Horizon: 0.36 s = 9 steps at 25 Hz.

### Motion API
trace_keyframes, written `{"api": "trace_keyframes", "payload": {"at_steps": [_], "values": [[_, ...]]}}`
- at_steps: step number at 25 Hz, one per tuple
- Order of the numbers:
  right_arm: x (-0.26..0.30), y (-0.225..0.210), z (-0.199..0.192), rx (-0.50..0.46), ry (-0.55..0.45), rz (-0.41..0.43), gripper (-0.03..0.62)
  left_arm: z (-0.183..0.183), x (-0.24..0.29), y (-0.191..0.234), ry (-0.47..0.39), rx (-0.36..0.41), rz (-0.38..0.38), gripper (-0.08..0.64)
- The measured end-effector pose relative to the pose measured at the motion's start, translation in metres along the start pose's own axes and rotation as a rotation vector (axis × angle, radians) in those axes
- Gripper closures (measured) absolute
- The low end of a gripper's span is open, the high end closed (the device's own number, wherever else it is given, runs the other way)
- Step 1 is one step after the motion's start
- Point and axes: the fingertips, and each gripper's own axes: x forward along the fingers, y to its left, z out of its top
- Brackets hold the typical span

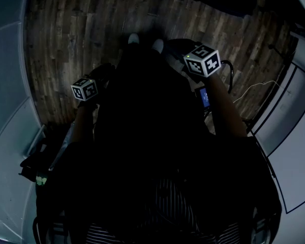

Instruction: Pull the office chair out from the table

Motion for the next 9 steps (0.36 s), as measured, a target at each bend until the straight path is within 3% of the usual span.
{"api": "trace_keyframes", "payload": {"at_steps": [1,2,4,6,9], "values": [[-0.036,0.011,0.019,-0.005,-0.071,-0.011,0.591,0.034,-0.005,-0.036,-0.016,0.139,0.043,0.54],[-0.07,0.019,0.035,-0.023,-0.135,-0.023,0.591,0.069,-0.001,-0.079,-0.042,0.267,0.053,0.558],[-0.118,0.009,0.053,-0.089,-0.234,-0.057,0.591,0.131,0.037,-0.164,-0.111,0.455,-0.053,0.558],[-0.143,-0.016,0.06,-0.147,-0.307,-0.083,0.591,0.17,0.089,-0.235,-0.182,0.57,-0.201,0.558],[-0.166,-0.04,0.058,-0.191,-0.396,-0.101,0.591,0.203,0.146,-0.318,-0.267,0.689,-0.349,0.558]]}}
